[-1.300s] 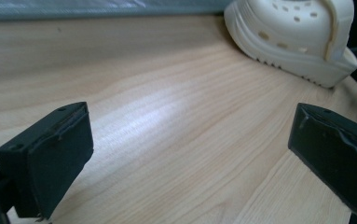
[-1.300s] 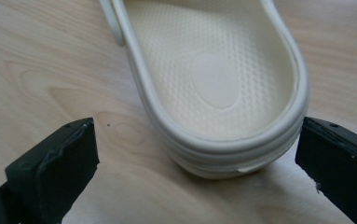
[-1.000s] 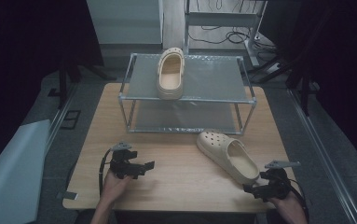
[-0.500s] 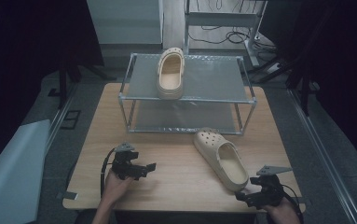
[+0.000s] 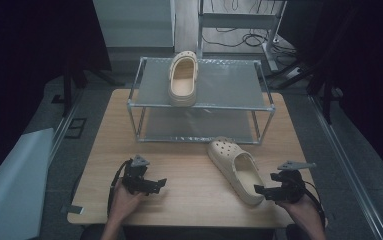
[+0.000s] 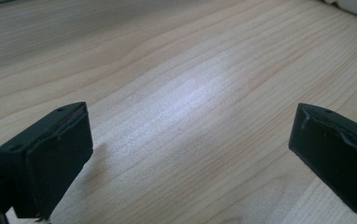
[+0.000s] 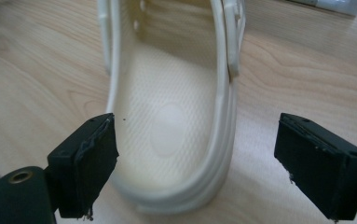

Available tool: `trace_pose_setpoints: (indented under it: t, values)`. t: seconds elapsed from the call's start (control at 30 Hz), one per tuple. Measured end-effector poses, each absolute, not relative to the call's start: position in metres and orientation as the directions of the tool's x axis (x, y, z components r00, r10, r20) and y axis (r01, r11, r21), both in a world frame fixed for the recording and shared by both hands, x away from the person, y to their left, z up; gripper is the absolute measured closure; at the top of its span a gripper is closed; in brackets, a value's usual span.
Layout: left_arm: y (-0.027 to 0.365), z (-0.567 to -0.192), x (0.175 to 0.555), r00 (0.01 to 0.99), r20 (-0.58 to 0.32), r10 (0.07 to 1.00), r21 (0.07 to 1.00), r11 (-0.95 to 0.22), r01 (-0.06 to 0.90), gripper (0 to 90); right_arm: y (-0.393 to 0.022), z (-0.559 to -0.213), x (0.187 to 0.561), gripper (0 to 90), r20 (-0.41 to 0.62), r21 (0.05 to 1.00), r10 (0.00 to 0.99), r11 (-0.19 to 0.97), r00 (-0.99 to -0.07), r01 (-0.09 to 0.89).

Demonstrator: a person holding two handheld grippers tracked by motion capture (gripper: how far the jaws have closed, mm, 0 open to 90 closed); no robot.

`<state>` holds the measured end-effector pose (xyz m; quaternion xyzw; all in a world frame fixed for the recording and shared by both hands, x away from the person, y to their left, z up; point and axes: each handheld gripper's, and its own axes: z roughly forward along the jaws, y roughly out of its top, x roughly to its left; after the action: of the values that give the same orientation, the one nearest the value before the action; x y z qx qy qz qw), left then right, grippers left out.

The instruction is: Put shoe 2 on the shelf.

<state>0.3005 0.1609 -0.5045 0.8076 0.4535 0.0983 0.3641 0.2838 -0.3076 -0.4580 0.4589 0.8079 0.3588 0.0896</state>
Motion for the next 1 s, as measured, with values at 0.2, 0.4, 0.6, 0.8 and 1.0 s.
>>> trace_pose_setpoints:
  t: [0.2,0.4,0.6,0.8,1.0]
  values:
    - [0.158,-0.507,0.3,0.569,-0.149,0.809,0.663,-0.345,0.664,0.0,-0.295,-0.463,0.307,20.4,0.158,0.637,0.827,0.332,-0.539,0.696]
    - [0.156,-0.509,0.3,0.569,-0.11,0.815,0.643,-0.378,0.666,0.0,-0.285,-0.465,0.332,33.0,0.15,0.626,0.857,0.304,-0.494,0.718]
    - [0.153,-0.511,0.299,0.577,-0.097,0.811,0.637,-0.395,0.662,0.0,-0.271,-0.464,0.352,50.0,0.101,0.602,0.854,0.356,-0.511,0.715]
    - [0.153,-0.51,0.299,0.581,-0.114,0.806,0.645,-0.385,0.66,0.0,-0.253,-0.465,0.367,72.0,0.035,0.539,0.844,0.436,-0.536,0.721]
    - [0.154,-0.509,0.299,0.581,-0.131,0.804,0.653,-0.371,0.66,0.0,-0.261,-0.464,0.371,75.8,0.105,0.53,0.869,0.362,-0.483,0.767]
